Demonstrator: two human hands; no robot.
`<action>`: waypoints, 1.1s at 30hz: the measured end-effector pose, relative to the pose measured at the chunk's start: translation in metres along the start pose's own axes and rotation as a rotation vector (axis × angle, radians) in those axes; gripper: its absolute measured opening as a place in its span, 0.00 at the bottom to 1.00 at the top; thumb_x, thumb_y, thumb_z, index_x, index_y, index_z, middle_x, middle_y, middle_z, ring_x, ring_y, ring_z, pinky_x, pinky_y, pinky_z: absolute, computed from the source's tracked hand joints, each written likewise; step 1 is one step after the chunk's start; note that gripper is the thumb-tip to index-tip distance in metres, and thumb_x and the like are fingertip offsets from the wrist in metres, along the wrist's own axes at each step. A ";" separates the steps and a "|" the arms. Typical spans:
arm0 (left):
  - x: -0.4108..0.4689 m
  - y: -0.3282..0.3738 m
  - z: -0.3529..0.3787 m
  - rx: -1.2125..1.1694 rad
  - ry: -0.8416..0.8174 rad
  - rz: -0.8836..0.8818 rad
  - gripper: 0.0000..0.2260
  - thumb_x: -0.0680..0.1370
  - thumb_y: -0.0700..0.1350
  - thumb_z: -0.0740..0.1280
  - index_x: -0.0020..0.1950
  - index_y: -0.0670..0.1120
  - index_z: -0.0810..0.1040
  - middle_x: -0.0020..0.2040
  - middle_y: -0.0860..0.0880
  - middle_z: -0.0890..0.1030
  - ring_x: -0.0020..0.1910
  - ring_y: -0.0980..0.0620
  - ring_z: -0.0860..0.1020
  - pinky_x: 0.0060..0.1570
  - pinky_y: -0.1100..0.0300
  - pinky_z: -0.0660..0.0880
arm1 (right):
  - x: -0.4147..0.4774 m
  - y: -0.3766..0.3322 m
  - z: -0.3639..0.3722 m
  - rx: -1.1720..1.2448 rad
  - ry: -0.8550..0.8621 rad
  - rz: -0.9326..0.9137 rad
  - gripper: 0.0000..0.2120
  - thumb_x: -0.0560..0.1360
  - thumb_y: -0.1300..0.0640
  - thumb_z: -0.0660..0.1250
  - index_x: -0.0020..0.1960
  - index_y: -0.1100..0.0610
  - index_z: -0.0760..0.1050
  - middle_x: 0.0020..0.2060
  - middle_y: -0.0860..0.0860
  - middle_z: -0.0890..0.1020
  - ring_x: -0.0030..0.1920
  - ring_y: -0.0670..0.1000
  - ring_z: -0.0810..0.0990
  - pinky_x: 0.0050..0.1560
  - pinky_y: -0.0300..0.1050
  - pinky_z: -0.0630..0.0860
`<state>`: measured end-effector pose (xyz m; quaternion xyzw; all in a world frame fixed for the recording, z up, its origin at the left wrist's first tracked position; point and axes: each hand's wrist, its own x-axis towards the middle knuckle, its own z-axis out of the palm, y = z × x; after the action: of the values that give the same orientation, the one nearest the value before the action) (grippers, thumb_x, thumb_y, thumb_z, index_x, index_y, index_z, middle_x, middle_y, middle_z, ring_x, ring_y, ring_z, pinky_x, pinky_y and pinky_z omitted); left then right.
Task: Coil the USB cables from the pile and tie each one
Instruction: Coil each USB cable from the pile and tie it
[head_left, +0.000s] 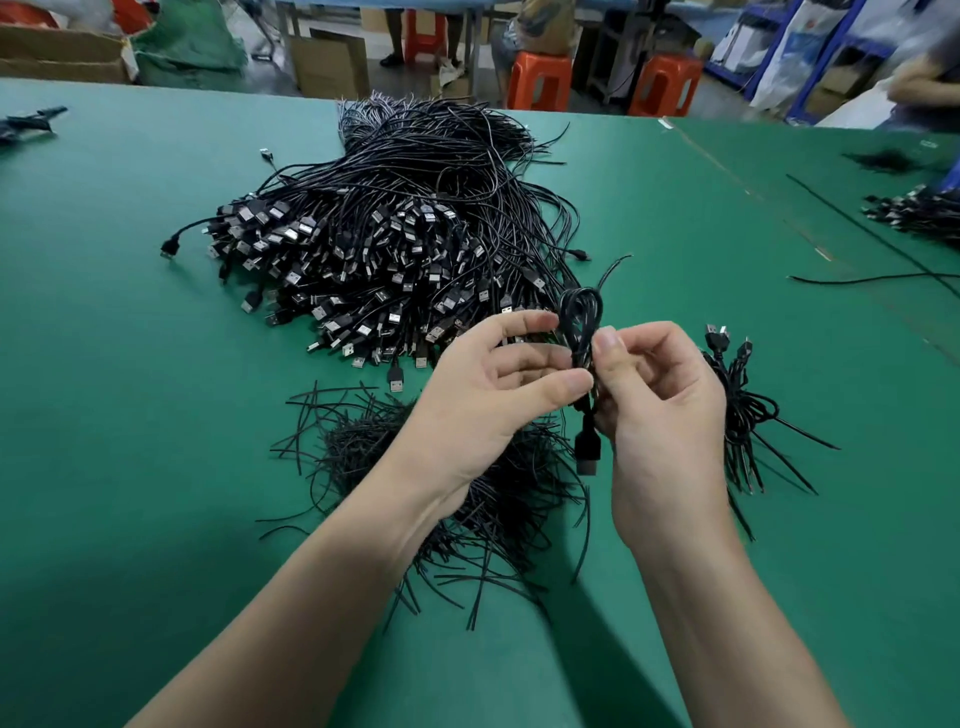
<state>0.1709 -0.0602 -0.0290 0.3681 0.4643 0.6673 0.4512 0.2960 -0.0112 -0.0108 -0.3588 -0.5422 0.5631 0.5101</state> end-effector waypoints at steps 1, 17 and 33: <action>0.000 0.000 0.001 0.037 0.004 0.027 0.21 0.73 0.37 0.78 0.63 0.48 0.79 0.49 0.49 0.86 0.48 0.55 0.83 0.49 0.64 0.79 | -0.001 0.000 -0.001 0.025 0.000 0.017 0.11 0.81 0.58 0.69 0.40 0.52 0.76 0.30 0.46 0.72 0.31 0.46 0.65 0.31 0.38 0.64; -0.002 0.000 -0.013 0.878 0.081 0.822 0.08 0.78 0.34 0.74 0.55 0.44 0.87 0.52 0.49 0.82 0.54 0.52 0.80 0.56 0.58 0.76 | 0.001 -0.002 -0.006 0.518 -0.190 0.455 0.05 0.68 0.65 0.68 0.39 0.55 0.78 0.29 0.47 0.70 0.24 0.42 0.62 0.22 0.32 0.59; 0.013 -0.003 -0.025 1.001 -0.070 0.584 0.19 0.81 0.33 0.66 0.67 0.50 0.82 0.63 0.56 0.83 0.63 0.61 0.79 0.65 0.58 0.77 | 0.038 0.003 -0.037 -0.137 -0.196 0.253 0.03 0.76 0.55 0.74 0.47 0.54 0.85 0.37 0.46 0.84 0.37 0.43 0.80 0.33 0.38 0.76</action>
<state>0.1448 -0.0543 -0.0386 0.6715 0.5872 0.4506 0.0345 0.3223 0.0347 -0.0133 -0.4015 -0.5769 0.6168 0.3544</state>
